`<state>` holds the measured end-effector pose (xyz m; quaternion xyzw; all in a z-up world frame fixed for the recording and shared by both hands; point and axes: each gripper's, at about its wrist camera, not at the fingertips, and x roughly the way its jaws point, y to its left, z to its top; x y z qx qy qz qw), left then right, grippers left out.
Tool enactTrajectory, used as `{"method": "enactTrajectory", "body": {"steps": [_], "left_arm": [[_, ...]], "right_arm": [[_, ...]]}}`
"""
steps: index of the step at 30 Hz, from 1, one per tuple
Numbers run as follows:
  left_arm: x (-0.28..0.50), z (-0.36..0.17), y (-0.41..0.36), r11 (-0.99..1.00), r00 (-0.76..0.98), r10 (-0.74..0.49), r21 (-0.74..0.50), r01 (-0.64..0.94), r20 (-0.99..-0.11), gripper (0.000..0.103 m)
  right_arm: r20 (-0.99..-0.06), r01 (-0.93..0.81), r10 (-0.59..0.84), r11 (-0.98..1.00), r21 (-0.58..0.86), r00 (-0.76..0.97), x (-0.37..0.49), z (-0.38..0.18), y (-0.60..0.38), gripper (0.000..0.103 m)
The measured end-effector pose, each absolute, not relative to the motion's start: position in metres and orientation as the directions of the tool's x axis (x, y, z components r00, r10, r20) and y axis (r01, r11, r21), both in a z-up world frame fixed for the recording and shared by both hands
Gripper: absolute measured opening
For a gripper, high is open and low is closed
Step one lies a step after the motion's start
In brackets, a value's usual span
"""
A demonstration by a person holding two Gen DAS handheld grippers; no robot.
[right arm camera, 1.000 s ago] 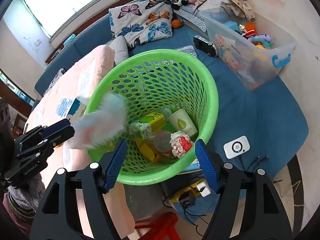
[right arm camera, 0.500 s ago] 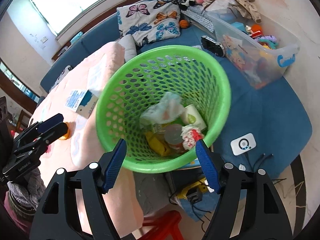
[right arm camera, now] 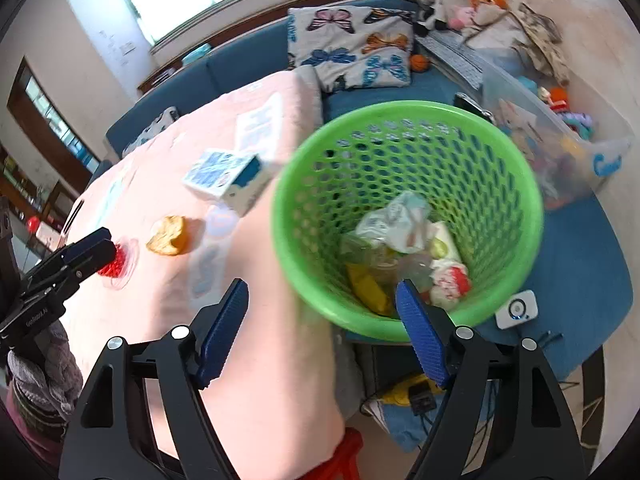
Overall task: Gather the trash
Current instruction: 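Move the left gripper to the red mesh net and grasp it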
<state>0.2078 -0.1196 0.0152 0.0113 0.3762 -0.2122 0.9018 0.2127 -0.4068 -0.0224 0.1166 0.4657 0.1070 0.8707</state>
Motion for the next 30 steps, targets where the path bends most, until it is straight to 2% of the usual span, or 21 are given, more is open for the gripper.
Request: {"method": "enactTrajectory", "body": {"steps": [8, 12, 17, 24, 30], "left_arm": [[0.186, 0.015, -0.044, 0.958, 0.695, -0.274, -0.127, 0.256, -0.665, 0.049], [0.179, 0.014, -0.013, 0.978, 0.728, -0.205, -0.104, 0.182, -0.654, 0.057], [0.179, 0.000, 0.025, 0.989, 0.723, -0.145, -0.096, 0.109, -0.676, 0.058], [0.199, -0.020, 0.050, 0.988, 0.689, -0.145, -0.137, 0.066, -0.711, 0.065], [0.220, -0.033, 0.052, 0.986, 0.666, -0.158, -0.158, 0.061, -0.729, 0.065]], "right_arm": [[-0.783, -0.154, 0.334, 0.942, 0.298, 0.526, 0.218, -0.023, -0.358, 0.079], [-0.780, -0.186, 0.356, 0.934, 0.304, 0.515, 0.219, -0.023, -0.337, 0.080], [-0.777, -0.233, 0.378, 0.925, 0.299, 0.504, 0.219, -0.023, -0.308, 0.082], [-0.786, -0.271, 0.393, 0.916, 0.294, 0.477, 0.224, -0.026, -0.279, 0.082], [-0.796, -0.285, 0.401, 0.911, 0.297, 0.454, 0.227, -0.031, -0.266, 0.082]]}}
